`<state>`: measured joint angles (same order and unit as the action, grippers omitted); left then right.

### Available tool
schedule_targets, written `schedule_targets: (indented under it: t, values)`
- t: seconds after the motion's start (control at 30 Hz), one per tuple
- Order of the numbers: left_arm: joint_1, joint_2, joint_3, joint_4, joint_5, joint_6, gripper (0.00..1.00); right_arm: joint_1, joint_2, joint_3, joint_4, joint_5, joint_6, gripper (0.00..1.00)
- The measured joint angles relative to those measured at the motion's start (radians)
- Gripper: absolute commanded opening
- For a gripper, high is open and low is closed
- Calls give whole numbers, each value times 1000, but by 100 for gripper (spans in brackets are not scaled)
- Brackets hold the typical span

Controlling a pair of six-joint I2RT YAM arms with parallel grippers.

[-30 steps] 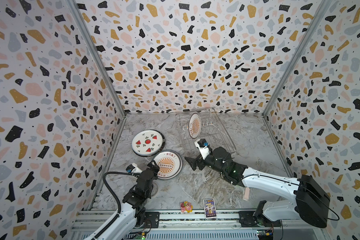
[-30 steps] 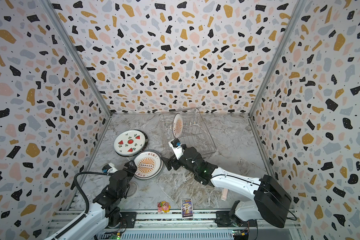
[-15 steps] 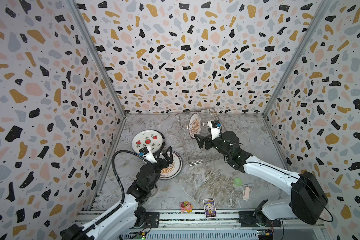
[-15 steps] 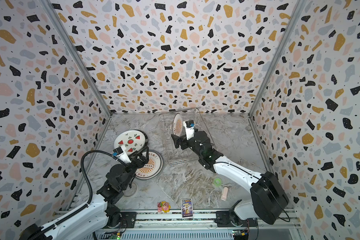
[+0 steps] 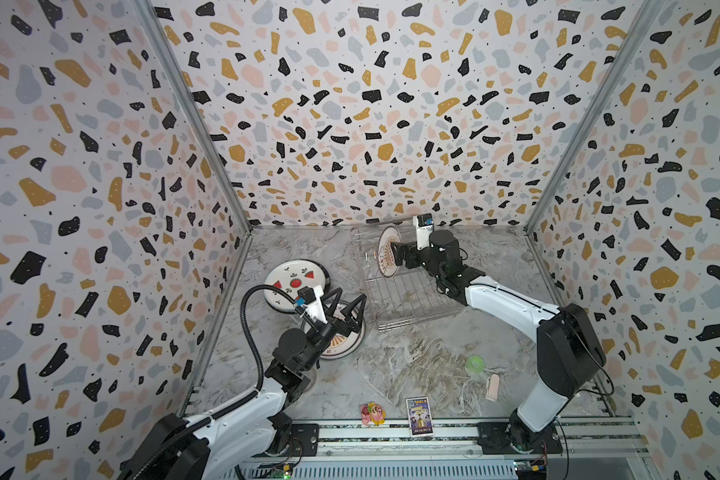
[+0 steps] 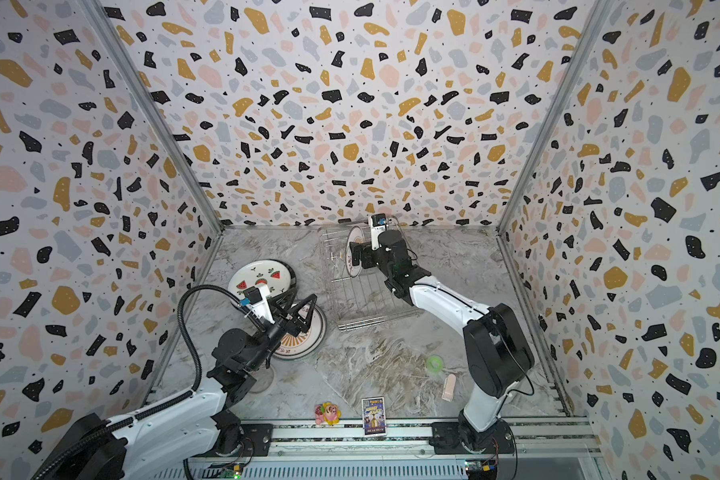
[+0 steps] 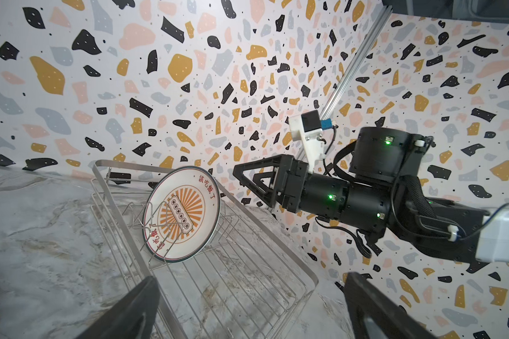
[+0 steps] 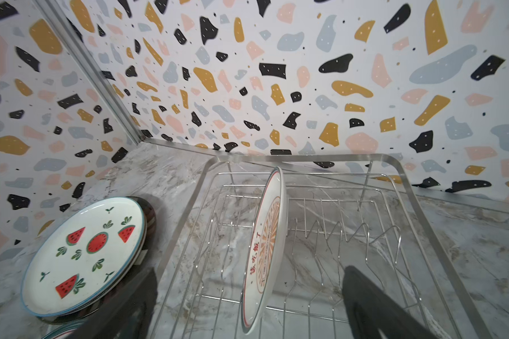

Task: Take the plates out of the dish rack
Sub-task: 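Close the right gripper on the rim of the last sunburst plate in the rack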

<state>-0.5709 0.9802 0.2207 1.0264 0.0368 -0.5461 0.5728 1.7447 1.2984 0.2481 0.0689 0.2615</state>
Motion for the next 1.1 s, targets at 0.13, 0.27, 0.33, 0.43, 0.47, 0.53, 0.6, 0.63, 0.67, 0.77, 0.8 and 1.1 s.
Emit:
schedule_targets:
  t: [0.13, 0.27, 0.33, 0.43, 0.47, 0.53, 0.6, 0.63, 0.67, 0.77, 0.8, 1.1]
  values:
    - [-2, 74, 24, 45, 6, 0, 100, -13, 115, 130, -68, 35, -2, 83]
    - [-6, 140, 58, 101, 31, -2, 100, -18, 222, 245, -131, 95, -9, 61]
    - [-13, 164, 84, 114, 33, -6, 100, -17, 259, 278, -157, 117, -11, 57]
    - [-24, 172, 98, 129, 3, -16, 100, -13, 297, 306, -184, 142, -16, 53]
    - [-27, 172, 98, 134, -5, -19, 99, -10, 305, 313, -191, 152, -17, 48]
    - [-31, 176, 98, 140, -19, -24, 100, 3, 314, 331, -205, 173, -22, 39]
    - [-33, 181, 98, 141, -26, -33, 100, 19, 328, 363, -229, 206, -27, 34]
    - [-34, 183, 98, 140, -30, -36, 100, 26, 337, 381, -237, 219, -30, 31]
    - [-35, 183, 98, 138, -34, -40, 100, 34, 349, 404, -245, 235, -34, 29]
    - [-39, 183, 98, 130, -40, -46, 100, 51, 381, 455, -270, 271, -40, 27]
    - [-40, 183, 98, 126, -41, -48, 100, 55, 386, 462, -278, 283, -43, 26]
    - [-42, 183, 98, 93, -47, -55, 100, 70, 428, 514, -338, 344, -49, 16]
